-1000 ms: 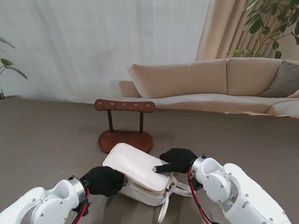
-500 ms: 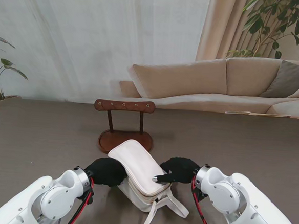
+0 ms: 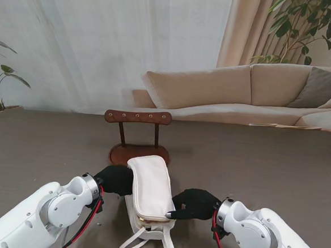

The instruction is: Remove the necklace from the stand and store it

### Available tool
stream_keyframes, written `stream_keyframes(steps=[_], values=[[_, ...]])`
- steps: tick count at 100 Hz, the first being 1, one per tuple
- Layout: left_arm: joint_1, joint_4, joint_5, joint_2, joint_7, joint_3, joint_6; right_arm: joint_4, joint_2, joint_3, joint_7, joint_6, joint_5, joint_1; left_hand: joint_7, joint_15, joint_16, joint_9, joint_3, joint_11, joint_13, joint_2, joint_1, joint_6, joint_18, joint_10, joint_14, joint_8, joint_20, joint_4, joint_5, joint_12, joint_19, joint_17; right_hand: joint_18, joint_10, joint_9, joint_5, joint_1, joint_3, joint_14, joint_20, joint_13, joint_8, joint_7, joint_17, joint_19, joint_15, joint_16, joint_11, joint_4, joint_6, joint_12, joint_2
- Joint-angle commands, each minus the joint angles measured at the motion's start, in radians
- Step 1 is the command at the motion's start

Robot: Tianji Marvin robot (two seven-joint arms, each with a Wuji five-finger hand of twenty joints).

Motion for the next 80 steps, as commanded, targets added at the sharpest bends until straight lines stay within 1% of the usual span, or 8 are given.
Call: stream_keyframes(steps=[1, 19, 26, 36, 53, 69, 73, 80], values=[[-0.02, 0.007, -0.008, -0.017, -0.008, 0.001, -0.005, -0.013, -0.007, -0.02, 0.013, -0.022, 0.002, -0.025, 0.017, -0.014, -0.01, 0.009, 0.041, -0.014, 0.036, 0.007, 0.015, -0.046, -0.034, -0.015, 0.017, 0.043, -0.006, -0.025, -0.031, -0.004, -0.004, 0.011, 0.001, 0.0, 0.009, 0.032, 0.017, 0.034, 0.004, 0.009, 0.024, 0.028, 0.022, -0.335, 0.045, 0.015, 0.007, 0.014, 0.016, -0.179, 0.012, -0.024], [-0.035, 0.028, -0.007, -0.018, 0.006, 0.002, -0.022, -0.013, -0.009, -0.033, -0.009, -0.041, -0.004, -0.031, 0.019, -0.017, -0.011, 0.009, 0.045, -0.014, 0.037, 0.006, 0.015, -0.044, -0.035, -0.014, 0.018, 0.042, -0.009, -0.026, -0.031, -0.005, -0.005, 0.012, 0.0, -0.002, 0.011, 0.027, 0.017, 0.042, -0.002, 0.006, 0.028, 0.03, 0.023, -0.331, 0.049, 0.017, 0.007, 0.015, 0.014, -0.184, 0.012, -0.027], [-0.017, 0.011, 0.009, -0.014, -0.007, -0.015, -0.022, -0.014, -0.011, -0.032, -0.025, -0.042, -0.029, -0.029, 0.02, -0.018, -0.011, 0.009, 0.046, -0.015, 0.036, 0.005, 0.015, -0.046, -0.037, -0.016, 0.018, 0.042, -0.011, -0.026, -0.032, -0.004, -0.007, 0.01, -0.001, -0.004, 0.01, 0.019, 0.016, 0.041, -0.004, 0.006, 0.029, 0.03, 0.022, -0.328, 0.051, 0.016, 0.006, 0.015, 0.013, -0.189, 0.012, -0.026], [0.033, -0.032, 0.033, -0.007, -0.032, -0.059, -0.017, -0.025, -0.015, -0.02, -0.041, -0.024, -0.052, -0.028, 0.021, -0.018, -0.011, 0.008, 0.047, -0.015, 0.035, 0.005, 0.014, -0.048, -0.036, -0.016, 0.018, 0.041, -0.013, -0.027, -0.032, -0.004, -0.01, 0.008, 0.003, -0.001, 0.01, 0.011, 0.019, 0.04, 0.002, 0.004, 0.028, 0.029, 0.018, -0.329, 0.051, 0.015, 0.006, 0.015, 0.013, -0.187, 0.012, -0.034], [0.112, -0.092, 0.076, -0.001, -0.052, -0.131, 0.0, -0.066, -0.024, 0.021, -0.09, 0.02, -0.139, -0.03, 0.02, -0.022, -0.012, 0.007, 0.048, -0.017, 0.033, 0.003, 0.017, -0.045, -0.033, -0.014, 0.022, 0.037, -0.017, -0.027, -0.031, -0.003, -0.015, 0.002, 0.011, 0.001, 0.018, 0.018, 0.014, 0.024, 0.006, 0.003, 0.026, 0.025, 0.014, -0.326, 0.054, 0.014, 0.005, 0.013, 0.012, -0.19, 0.01, -0.039], [0.142, -0.114, 0.092, 0.001, -0.059, -0.164, 0.003, -0.104, -0.032, 0.042, -0.146, 0.077, -0.244, -0.024, 0.02, -0.024, -0.012, 0.007, 0.047, -0.018, 0.032, 0.004, 0.017, -0.046, -0.031, -0.012, 0.024, 0.036, -0.018, -0.026, -0.031, -0.002, -0.015, 0.002, 0.014, -0.001, 0.041, 0.041, 0.026, 0.019, 0.004, 0.001, 0.029, 0.018, 0.004, -0.317, 0.058, 0.009, 0.004, 0.007, 0.018, -0.197, 0.008, -0.051], [0.147, -0.117, 0.095, 0.001, -0.061, -0.168, 0.002, -0.11, -0.034, 0.041, -0.166, 0.095, -0.268, -0.02, 0.019, -0.025, -0.013, 0.007, 0.047, -0.018, 0.031, 0.004, 0.017, -0.046, -0.031, -0.014, 0.024, 0.036, -0.018, -0.026, -0.032, -0.002, -0.015, 0.002, 0.014, 0.0, 0.041, 0.036, 0.034, 0.024, 0.002, 0.001, 0.026, 0.016, -0.002, -0.315, 0.057, 0.004, 0.002, 0.003, 0.02, -0.196, 0.008, -0.061], [0.153, -0.123, 0.101, 0.002, -0.066, -0.176, 0.0, -0.117, -0.038, 0.036, -0.189, 0.11, -0.286, -0.008, 0.02, -0.026, -0.013, 0.007, 0.047, -0.018, 0.031, 0.004, 0.017, -0.047, -0.031, -0.014, 0.023, 0.037, -0.018, -0.026, -0.032, -0.002, -0.014, 0.002, 0.014, 0.003, 0.02, -0.001, 0.064, 0.055, -0.003, -0.003, 0.004, 0.003, -0.035, -0.32, 0.053, -0.018, -0.004, -0.007, 0.02, -0.197, 0.008, -0.103]])
